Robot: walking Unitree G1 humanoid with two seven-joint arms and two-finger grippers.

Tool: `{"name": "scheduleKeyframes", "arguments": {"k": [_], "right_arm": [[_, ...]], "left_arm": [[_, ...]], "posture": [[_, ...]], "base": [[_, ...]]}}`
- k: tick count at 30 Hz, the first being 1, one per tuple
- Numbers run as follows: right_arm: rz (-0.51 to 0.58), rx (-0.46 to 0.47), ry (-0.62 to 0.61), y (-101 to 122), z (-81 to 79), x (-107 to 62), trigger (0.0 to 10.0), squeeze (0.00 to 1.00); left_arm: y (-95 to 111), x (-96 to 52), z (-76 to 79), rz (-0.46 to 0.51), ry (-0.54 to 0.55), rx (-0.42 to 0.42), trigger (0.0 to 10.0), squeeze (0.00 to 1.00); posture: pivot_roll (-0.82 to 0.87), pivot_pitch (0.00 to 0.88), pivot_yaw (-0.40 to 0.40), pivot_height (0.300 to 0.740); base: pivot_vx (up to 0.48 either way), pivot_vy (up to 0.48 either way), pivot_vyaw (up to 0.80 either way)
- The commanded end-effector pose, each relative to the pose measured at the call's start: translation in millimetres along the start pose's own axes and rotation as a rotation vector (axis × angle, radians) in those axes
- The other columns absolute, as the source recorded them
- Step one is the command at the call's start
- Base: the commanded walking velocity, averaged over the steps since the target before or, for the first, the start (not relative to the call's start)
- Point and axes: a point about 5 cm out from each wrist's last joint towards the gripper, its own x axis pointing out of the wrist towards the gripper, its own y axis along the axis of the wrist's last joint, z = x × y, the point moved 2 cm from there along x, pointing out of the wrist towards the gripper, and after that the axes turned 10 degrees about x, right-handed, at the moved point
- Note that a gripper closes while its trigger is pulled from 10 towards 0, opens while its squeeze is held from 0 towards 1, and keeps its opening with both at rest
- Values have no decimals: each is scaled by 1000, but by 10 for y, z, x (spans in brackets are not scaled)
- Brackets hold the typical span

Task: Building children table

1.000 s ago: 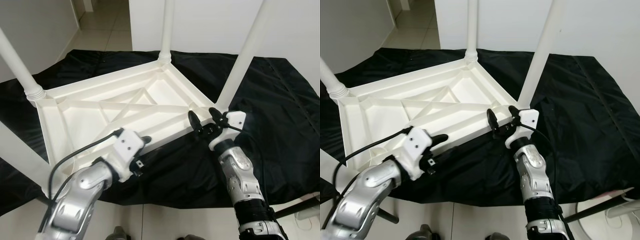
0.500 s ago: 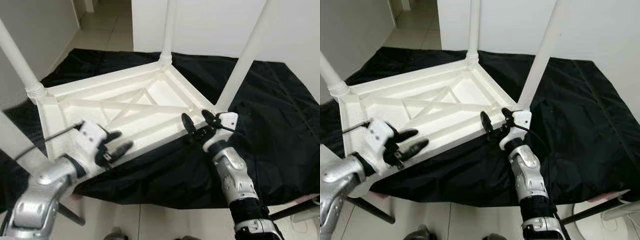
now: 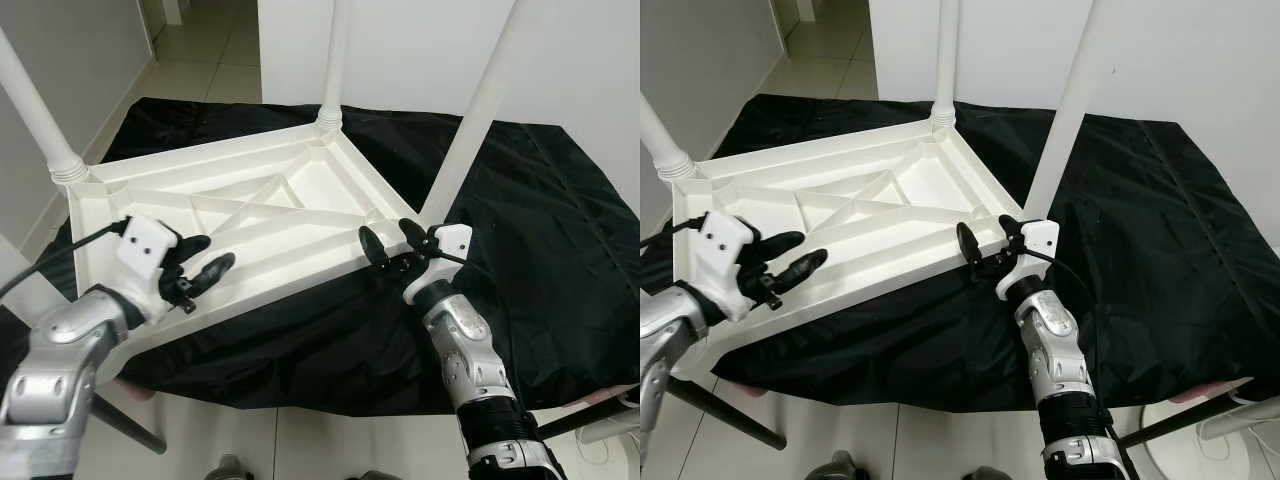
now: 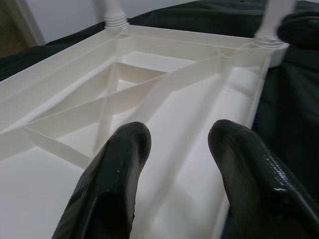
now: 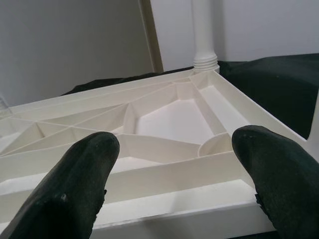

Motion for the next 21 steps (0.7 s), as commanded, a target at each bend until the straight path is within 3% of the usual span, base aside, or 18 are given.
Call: {"name": "scheduleKeyframes", "arguments": {"k": [1,2,5,7,9,14,15,16,19,21], "right_arm": [[-7,5,-4,-15,6,-2,10000,0],[-7,5,-4,-15,6,-2,10000,0],[-24,12,9,-47,0,18,10000,0],[-24,12,9,-47,0,18,10000,0],[-35,14,23,-62,-9,59,10000,0],[-39,14,27,-66,-10,77,10000,0],[-51,20,34,-93,-5,122,10000,0],[-57,23,37,-108,-4,135,10000,0],[-63,26,41,-122,-4,145,10000,0],[-86,21,47,-171,11,147,10000,0]], "left_arm": [[49,-33,53,9,-29,13,10000,0],[49,-33,53,9,-29,13,10000,0],[123,-391,147,18,13,-11,10000,0],[123,-391,147,18,13,-11,10000,0],[115,-607,263,5,14,-35,10000,0],[93,-683,294,-14,21,-51,10000,0],[72,-899,361,-28,0,-113,10000,0],[81,-979,363,-26,6,-134,10000,0],[95,-1046,356,-21,21,-149,10000,0],[16,-1256,338,-159,39,14,10000,0]], "posture": [[103,7,-28,740],[103,7,-28,740],[141,23,-50,740],[141,23,-50,740],[167,30,-60,740],[179,31,-65,740],[207,33,-76,740],[212,34,-78,740],[212,34,-78,740],[226,33,-84,740]], "base": [[0,0,0],[0,0,0],[0,0,0],[0,0,0],[0,0,0],[0,0,0],[0,0,0],[0,0,0],[0,0,0],[0,0,0]]}}
